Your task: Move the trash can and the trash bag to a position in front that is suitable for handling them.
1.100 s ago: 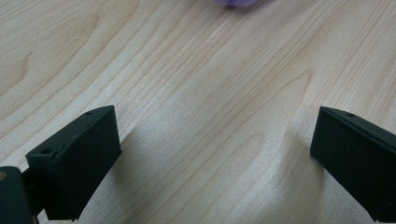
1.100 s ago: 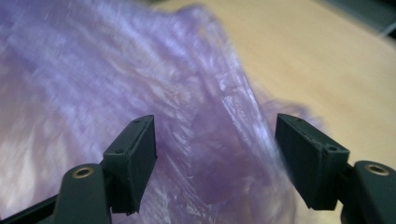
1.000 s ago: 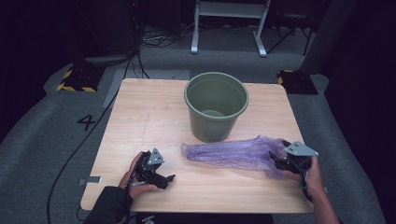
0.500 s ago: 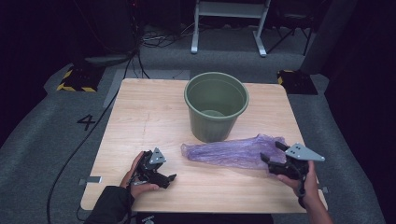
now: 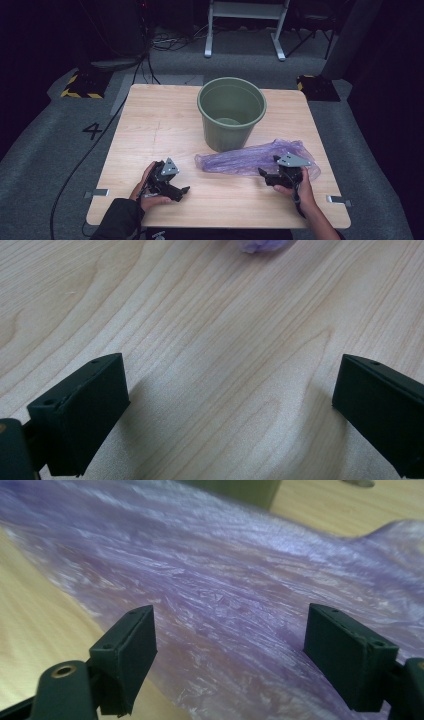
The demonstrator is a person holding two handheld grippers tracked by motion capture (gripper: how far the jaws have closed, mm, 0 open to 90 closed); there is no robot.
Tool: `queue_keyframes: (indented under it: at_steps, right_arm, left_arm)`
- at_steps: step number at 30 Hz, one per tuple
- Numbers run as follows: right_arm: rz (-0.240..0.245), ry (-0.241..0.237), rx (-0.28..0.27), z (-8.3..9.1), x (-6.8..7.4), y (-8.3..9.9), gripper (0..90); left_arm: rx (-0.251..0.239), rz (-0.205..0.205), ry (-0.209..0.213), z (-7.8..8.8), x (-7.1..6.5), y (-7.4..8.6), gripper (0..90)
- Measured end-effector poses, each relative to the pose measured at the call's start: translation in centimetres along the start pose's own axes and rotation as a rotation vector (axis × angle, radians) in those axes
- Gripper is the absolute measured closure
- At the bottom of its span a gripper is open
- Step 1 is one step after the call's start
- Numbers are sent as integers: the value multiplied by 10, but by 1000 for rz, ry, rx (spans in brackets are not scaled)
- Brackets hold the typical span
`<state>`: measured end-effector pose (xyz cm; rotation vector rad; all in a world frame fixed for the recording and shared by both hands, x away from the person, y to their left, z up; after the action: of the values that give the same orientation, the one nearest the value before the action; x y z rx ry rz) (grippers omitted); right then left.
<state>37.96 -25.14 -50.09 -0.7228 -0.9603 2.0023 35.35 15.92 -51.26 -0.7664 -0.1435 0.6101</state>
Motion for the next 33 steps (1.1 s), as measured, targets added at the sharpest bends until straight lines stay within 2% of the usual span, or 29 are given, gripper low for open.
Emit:
queue_keyframes:
  at_steps: [6, 9, 14, 15, 16, 19, 21, 23, 25, 33]
  right_arm:
    - [19, -17, 43, -17, -18, 0, 234]
    - [9, -13, 43, -22, -27, -2, 251]
    - [14, -50, 90, -30, -36, -3, 271]
    - [13, -52, 96, -31, -37, -4, 311]
    - [5, -53, 92, -31, -39, -4, 394]
    - [-27, -82, 97, -33, -44, -4, 457]
    - [-29, -93, 93, -33, -48, -4, 517]
    - [-50, -79, 91, -33, -51, -3, 609]
    - [-58, -73, 90, -32, -52, -3, 650]
    - [-12, -64, 80, -29, -48, -1, 846]
  left_arm:
    - [1, -4, 5, -1, 1, -1, 8]
    - [2, -6, 7, -3, 1, -3, 4]
    - [5, -9, 9, -5, 3, -6, 4]
    - [1, -7, 11, -6, 3, -7, 3]
    - [4, -11, 12, -7, 3, -8, 4]
    - [3, -11, 13, -10, 4, -11, 3]
    - [4, -11, 15, -11, 5, -13, 3]
    - [4, -16, 17, -13, 6, -14, 2]
    - [5, -16, 18, -14, 6, -15, 2]
    - [0, -10, 9, -12, 5, -14, 7]
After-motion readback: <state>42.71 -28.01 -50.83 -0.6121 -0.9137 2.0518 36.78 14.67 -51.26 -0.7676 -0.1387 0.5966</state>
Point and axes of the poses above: each handheld gripper's, and its own axes: z roughly backward along the jaws, y roughly out of its underside, x roughly to its left, the point moved 1 cm from there along -z, roughly forward along the jaws, and after that the axes turned 7 degrees about y, right-handed, at the moved point
